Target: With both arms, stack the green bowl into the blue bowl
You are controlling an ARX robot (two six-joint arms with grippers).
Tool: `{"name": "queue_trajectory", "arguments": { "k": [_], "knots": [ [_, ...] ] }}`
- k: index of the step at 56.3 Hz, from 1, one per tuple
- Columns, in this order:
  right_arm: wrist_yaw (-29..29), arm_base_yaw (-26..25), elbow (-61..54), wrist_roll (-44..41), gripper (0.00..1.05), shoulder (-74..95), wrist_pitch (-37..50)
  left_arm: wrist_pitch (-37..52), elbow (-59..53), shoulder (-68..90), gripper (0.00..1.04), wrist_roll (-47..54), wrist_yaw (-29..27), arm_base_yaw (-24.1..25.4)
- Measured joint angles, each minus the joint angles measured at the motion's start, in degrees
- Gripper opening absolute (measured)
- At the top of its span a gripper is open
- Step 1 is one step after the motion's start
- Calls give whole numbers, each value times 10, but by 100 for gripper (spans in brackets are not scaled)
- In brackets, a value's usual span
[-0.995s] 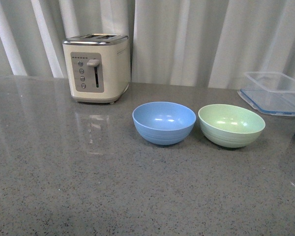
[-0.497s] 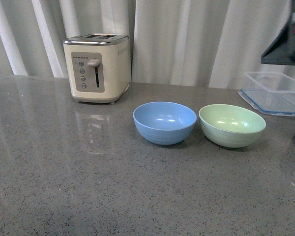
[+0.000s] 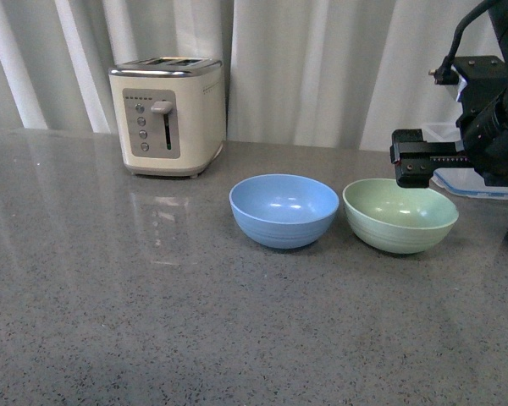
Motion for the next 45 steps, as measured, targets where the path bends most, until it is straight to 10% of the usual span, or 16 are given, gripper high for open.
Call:
{"name": "queue_trajectory", "arguments": {
  "k": [16,45],
  "knots": [
    [-1,-22,15,9,94,43,-8,0,0,0,98,0,0,0],
    [-11,-23,36,24,21,63,-19,0,0,0,98,0,0,0]
  ]
}}
